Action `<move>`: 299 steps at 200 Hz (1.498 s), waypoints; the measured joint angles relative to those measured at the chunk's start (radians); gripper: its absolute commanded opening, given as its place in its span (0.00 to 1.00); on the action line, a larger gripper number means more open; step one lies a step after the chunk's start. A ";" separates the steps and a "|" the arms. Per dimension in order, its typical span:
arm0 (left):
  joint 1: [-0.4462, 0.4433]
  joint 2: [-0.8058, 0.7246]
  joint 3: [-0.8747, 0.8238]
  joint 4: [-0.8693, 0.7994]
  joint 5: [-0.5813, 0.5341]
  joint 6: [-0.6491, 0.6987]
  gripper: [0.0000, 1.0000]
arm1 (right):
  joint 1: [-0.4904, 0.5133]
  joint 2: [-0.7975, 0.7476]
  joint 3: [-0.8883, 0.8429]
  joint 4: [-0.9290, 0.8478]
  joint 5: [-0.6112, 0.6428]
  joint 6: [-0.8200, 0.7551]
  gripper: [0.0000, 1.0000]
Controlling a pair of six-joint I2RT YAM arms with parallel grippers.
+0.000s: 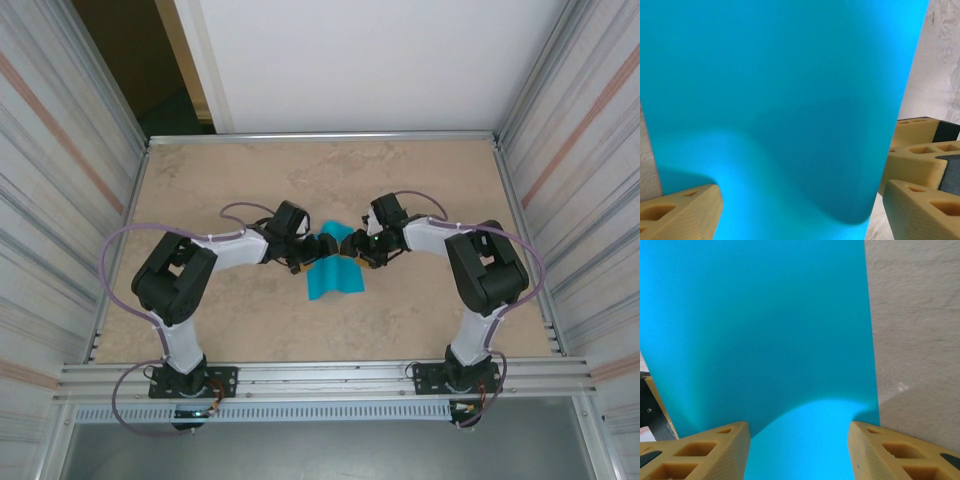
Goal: Fold a paper plane with a square sheet of paper (pick it up from the middle)
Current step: First fold in half a square sheet of paper at the center of the table.
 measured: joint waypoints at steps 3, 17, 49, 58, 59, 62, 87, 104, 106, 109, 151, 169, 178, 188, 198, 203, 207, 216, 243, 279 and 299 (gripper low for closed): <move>0.002 -0.001 -0.001 0.001 0.000 0.000 0.84 | 0.000 0.002 0.001 0.000 -0.001 0.000 0.53; 0.005 -0.002 -0.003 0.004 0.005 0.000 0.80 | 0.003 0.009 0.006 0.006 -0.005 0.002 0.53; 0.008 -0.001 -0.005 -0.014 -0.010 0.002 0.69 | 0.012 0.017 0.009 0.027 -0.015 0.019 0.51; 0.008 -0.001 -0.005 -0.020 -0.014 0.006 0.67 | 0.014 0.018 0.009 0.030 -0.018 0.021 0.51; 0.008 -0.001 -0.005 -0.021 -0.014 0.006 0.66 | 0.014 0.018 0.009 0.031 -0.018 0.021 0.51; 0.008 -0.001 -0.005 -0.024 -0.016 0.006 0.66 | 0.014 0.018 0.009 0.031 -0.019 0.023 0.51; 0.008 -0.001 0.000 -0.050 -0.034 0.017 0.63 | 0.012 0.019 0.001 0.055 -0.027 0.039 0.50; 0.008 -0.001 0.003 -0.063 -0.041 0.024 0.59 | 0.005 0.019 -0.013 0.082 -0.046 0.052 0.50; 0.008 -0.001 0.003 -0.065 -0.042 0.025 0.58 | 0.004 0.019 -0.014 0.084 -0.048 0.053 0.50; 0.008 -0.001 0.003 -0.066 -0.043 0.025 0.57 | 0.004 0.019 -0.016 0.087 -0.050 0.054 0.50; 0.016 -0.001 0.005 -0.095 -0.057 0.043 0.45 | -0.007 0.013 -0.033 0.115 -0.068 0.072 0.51; 0.019 -0.001 0.005 -0.101 -0.057 0.050 0.40 | -0.021 -0.012 -0.049 0.117 -0.065 0.072 0.52; 0.021 -0.001 0.005 -0.103 -0.057 0.055 0.37 | -0.032 -0.031 -0.059 0.119 -0.062 0.072 0.52; 0.024 -0.001 0.004 -0.103 -0.057 0.058 0.35 | -0.047 -0.056 -0.071 0.123 -0.059 0.073 0.52; 0.029 -0.002 0.004 -0.103 -0.057 0.064 0.33 | -0.065 -0.087 -0.087 0.131 -0.051 0.076 0.53; 0.031 -0.004 0.003 -0.102 -0.056 0.066 0.32 | -0.074 -0.102 -0.095 0.135 -0.049 0.077 0.53; 0.033 -0.005 0.003 -0.101 -0.056 0.070 0.31 | -0.081 -0.114 -0.102 0.138 -0.048 0.077 0.53; 0.038 -0.012 0.000 -0.098 -0.055 0.076 0.30 | -0.097 -0.140 -0.117 0.145 -0.047 0.080 0.53; 0.059 -0.065 -0.021 -0.069 -0.023 0.092 0.29 | -0.140 -0.196 -0.146 0.163 -0.050 0.097 0.57; 0.097 -0.193 -0.031 0.023 0.088 0.099 0.28 | -0.203 -0.239 -0.154 0.201 -0.145 0.100 0.76; 0.119 -0.258 -0.030 0.086 0.159 0.097 0.28 | -0.235 -0.267 -0.153 0.234 -0.213 0.111 0.89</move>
